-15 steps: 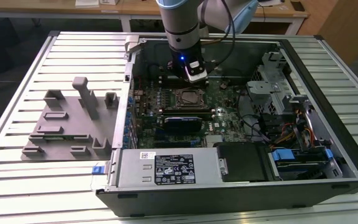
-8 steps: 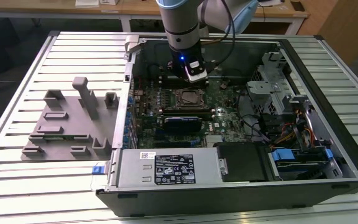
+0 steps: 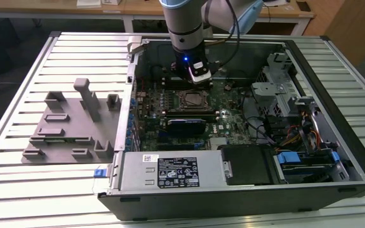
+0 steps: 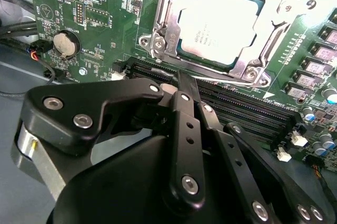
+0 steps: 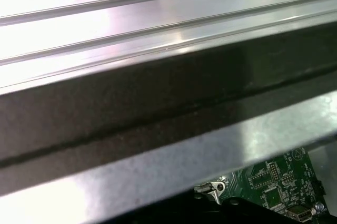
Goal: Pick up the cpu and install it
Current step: 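Install the first cpu locking lever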
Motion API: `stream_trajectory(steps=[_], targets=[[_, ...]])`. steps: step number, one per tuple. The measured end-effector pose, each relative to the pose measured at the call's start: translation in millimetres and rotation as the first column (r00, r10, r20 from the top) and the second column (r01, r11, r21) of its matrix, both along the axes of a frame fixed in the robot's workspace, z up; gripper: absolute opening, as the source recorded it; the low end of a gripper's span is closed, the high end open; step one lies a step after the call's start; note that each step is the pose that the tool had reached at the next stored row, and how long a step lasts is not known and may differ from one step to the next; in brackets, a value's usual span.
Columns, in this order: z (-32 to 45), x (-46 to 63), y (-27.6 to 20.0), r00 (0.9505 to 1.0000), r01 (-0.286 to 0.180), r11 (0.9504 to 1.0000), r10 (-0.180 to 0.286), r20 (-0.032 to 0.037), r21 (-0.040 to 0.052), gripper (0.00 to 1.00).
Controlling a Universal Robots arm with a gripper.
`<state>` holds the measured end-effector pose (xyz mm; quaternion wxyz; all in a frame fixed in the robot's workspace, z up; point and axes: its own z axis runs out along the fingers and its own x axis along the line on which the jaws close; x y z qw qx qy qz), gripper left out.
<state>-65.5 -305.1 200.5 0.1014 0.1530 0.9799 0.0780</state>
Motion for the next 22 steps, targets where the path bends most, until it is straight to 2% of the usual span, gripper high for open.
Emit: stream_trajectory(steps=[2,3,4,6,22], targets=[[0.0,0.0,0.0,1.0000,0.001,1.0000,-0.001,-0.0001,-0.0008,0.11],[-0.2,0.0,0.8,0.9999,0.012,0.9999,-0.012,-0.0001,-0.0082,0.11],[-0.2,0.0,0.8,0.9999,0.012,0.9999,-0.012,0.0000,-0.0084,0.11],[-0.4,0.0,1.3,0.9998,0.022,0.9996,-0.022,0.0000,-0.0154,0.11],[-0.5,0.0,1.7,0.9995,0.030,0.9993,-0.030,0.0002,-0.0209,0.11]])
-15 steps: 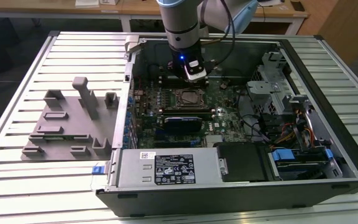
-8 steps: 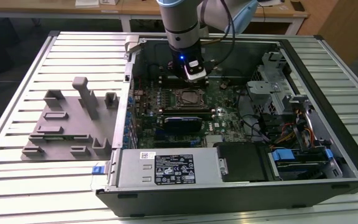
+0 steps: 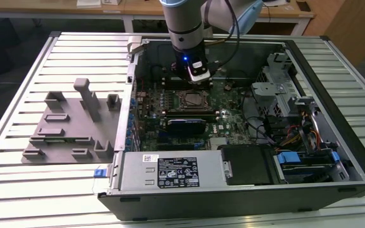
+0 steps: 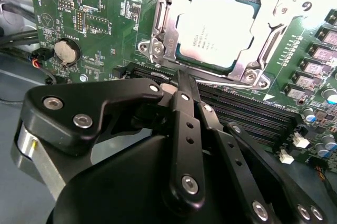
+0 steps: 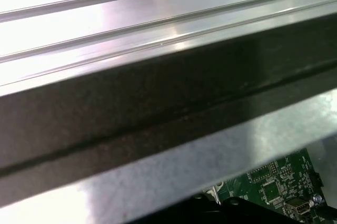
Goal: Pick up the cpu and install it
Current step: 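Install the first cpu locking lever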
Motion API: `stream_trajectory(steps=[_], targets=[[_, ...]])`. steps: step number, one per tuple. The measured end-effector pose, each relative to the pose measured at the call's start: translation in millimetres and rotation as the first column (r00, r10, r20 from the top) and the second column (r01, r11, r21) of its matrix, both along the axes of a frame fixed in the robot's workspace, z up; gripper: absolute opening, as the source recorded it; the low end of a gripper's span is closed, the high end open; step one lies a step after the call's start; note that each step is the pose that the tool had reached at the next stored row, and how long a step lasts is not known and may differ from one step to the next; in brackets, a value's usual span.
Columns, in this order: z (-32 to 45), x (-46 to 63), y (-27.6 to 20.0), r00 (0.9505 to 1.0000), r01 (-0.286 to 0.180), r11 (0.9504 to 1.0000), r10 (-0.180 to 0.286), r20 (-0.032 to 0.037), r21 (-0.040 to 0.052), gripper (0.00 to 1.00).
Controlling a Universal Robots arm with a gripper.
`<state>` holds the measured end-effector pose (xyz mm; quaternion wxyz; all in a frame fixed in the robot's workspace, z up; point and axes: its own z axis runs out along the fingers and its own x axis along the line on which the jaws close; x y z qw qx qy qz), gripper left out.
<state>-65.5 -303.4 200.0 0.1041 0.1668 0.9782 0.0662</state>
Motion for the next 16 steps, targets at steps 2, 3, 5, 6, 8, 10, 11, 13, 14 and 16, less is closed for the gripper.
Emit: stream_trajectory(steps=[2,3,5,6,8,10,11,13,14,16], targets=[[-0.1,0.0,0.2,1.0000,0.003,1.0000,-0.003,0.0000,-0.0023,0.11],[-0.1,0.0,0.2,1.0000,0.004,1.0000,-0.004,0.0000,-0.0024,0.11],[-0.1,0.0,0.2,1.0000,0.004,1.0000,-0.004,0.0000,-0.0029,0.11],[-0.1,0.0,0.2,1.0000,0.005,1.0000,-0.005,0.0000,-0.0031,0.11],[-0.1,0.0,0.3,1.0000,0.005,1.0000,-0.005,0.0001,-0.0035,0.11],[-0.1,0.0,0.3,1.0000,0.006,1.0000,-0.006,0.0000,-0.0039,0.11],[-0.1,0.0,0.3,1.0000,0.006,1.0000,-0.006,0.0000,-0.0041,0.11],[-0.2,0.0,0.3,1.0000,0.007,1.0000,-0.007,0.0001,-0.0045,0.11],[-0.1,0.0,0.4,1.0000,0.007,1.0000,-0.007,0.0000,-0.0047,0.11],[-0.1,0.0,0.4,1.0000,0.008,1.0000,-0.008,0.0000,-0.0052,0.11]])
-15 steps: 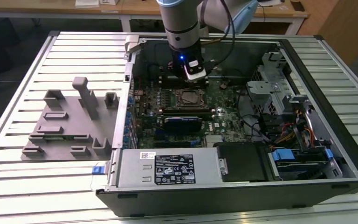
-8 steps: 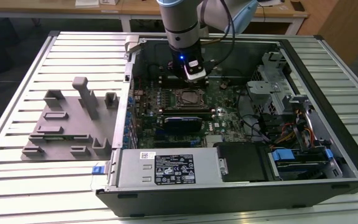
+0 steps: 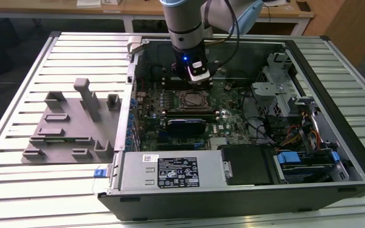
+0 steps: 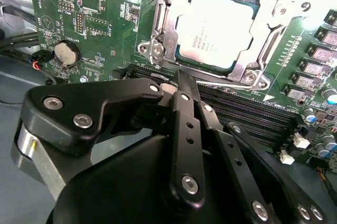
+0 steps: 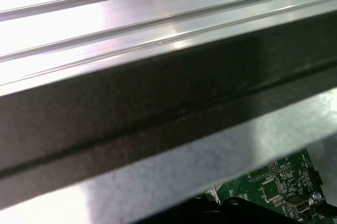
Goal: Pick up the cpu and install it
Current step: 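Install the first cpu locking lever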
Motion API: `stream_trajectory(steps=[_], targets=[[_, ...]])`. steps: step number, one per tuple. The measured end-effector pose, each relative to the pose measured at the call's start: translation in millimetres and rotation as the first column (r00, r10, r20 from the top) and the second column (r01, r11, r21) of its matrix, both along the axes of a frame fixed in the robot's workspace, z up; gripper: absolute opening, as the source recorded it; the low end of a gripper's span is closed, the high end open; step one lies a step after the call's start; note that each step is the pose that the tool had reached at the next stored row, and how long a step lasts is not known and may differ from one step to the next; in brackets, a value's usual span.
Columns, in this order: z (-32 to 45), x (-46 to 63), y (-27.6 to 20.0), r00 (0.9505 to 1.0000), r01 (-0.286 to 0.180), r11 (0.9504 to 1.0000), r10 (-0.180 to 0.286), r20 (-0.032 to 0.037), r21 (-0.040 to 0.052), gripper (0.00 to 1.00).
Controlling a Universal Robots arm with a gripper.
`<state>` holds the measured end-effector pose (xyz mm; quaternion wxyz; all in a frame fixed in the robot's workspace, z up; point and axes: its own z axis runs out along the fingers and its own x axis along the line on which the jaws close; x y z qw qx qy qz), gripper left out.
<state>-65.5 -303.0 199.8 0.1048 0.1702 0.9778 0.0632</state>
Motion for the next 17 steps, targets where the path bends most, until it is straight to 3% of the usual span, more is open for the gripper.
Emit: stream_trajectory(steps=[1,14,17], targets=[[-0.2,0.0,0.5,1.0000,0.009,0.9999,-0.009,0.0000,-0.0061,0.11],[4.9,0.1,0.7,0.9999,0.012,0.9999,-0.012,0.0002,-0.0061,0.11],[4.1,0.0,3.2,0.9997,0.026,0.9996,-0.026,0.0010,-0.0062,0.11]])
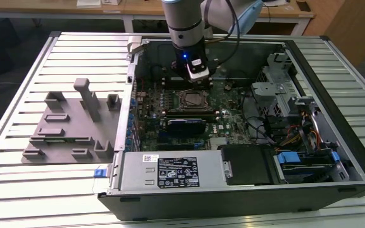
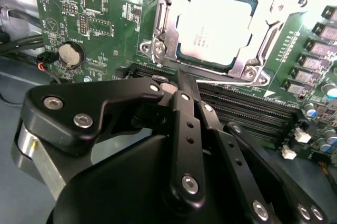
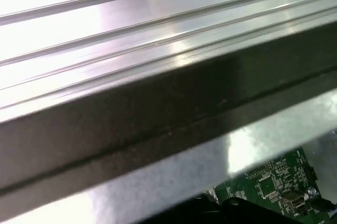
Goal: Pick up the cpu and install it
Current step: 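Install the first cpu locking lever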
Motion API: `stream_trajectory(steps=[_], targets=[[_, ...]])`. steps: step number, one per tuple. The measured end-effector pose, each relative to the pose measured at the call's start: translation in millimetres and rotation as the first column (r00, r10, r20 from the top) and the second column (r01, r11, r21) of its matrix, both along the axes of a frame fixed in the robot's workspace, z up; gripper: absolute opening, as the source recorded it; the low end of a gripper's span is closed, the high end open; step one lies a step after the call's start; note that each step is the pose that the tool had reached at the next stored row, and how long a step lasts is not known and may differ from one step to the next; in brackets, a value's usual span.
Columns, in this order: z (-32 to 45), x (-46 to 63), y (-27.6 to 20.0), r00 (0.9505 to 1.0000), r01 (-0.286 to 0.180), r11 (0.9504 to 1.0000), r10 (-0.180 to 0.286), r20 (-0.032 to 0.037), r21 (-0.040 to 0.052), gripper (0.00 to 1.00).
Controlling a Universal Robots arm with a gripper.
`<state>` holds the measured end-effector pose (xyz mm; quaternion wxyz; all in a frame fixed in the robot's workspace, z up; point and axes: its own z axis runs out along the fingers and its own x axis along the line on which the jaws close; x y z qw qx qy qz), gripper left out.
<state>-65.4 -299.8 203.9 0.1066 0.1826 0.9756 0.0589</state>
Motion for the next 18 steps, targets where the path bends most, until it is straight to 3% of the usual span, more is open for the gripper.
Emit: stream_trajectory(steps=[4,18], targets=[[-1.7,0.0,4.8,0.9999,0.015,0.9999,-0.015,0.0009,-0.0001,0.11],[-7.0,0.0,4.9,0.9998,0.016,0.9999,-0.016,0.0116,-0.0044,0.11]])
